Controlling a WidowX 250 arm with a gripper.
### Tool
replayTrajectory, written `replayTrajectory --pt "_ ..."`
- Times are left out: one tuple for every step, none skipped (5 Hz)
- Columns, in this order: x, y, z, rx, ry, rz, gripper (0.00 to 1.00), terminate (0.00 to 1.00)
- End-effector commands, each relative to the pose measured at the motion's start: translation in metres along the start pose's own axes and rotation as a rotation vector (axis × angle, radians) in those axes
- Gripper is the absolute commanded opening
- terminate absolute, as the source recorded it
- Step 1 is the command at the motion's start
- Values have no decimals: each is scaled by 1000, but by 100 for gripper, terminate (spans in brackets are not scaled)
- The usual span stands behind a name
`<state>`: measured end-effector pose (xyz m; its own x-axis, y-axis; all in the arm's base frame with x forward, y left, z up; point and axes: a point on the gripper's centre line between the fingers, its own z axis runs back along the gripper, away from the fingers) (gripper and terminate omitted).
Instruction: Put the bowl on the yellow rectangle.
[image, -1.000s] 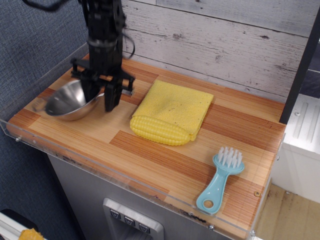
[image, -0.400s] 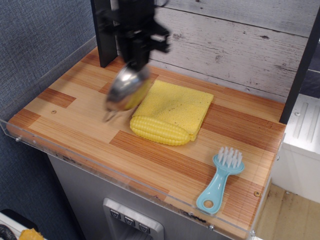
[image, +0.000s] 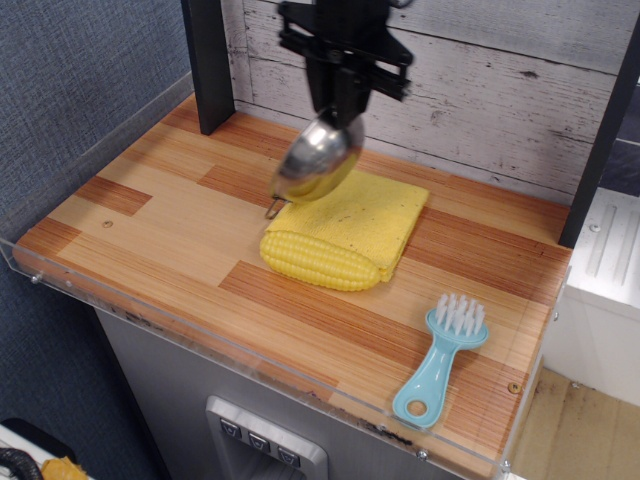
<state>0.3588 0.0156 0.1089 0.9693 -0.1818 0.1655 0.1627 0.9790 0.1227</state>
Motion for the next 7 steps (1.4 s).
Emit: replayTrajectory --pt "-7 -17 -43 83 146 -60 100 0" --pt "-8 -26 -41 78 156 -99 100 0" --pt "-8 -33 -26 64 114 -129 100 0" --pt "-16 -23 18 41 -19 -84 100 0" --pt "-34 -2 47 7 -103 3 100 0" --pt "-62 17 59 -106 -86 170 100 0" --pt "-69 17 44 -241 -11 288 100 0"
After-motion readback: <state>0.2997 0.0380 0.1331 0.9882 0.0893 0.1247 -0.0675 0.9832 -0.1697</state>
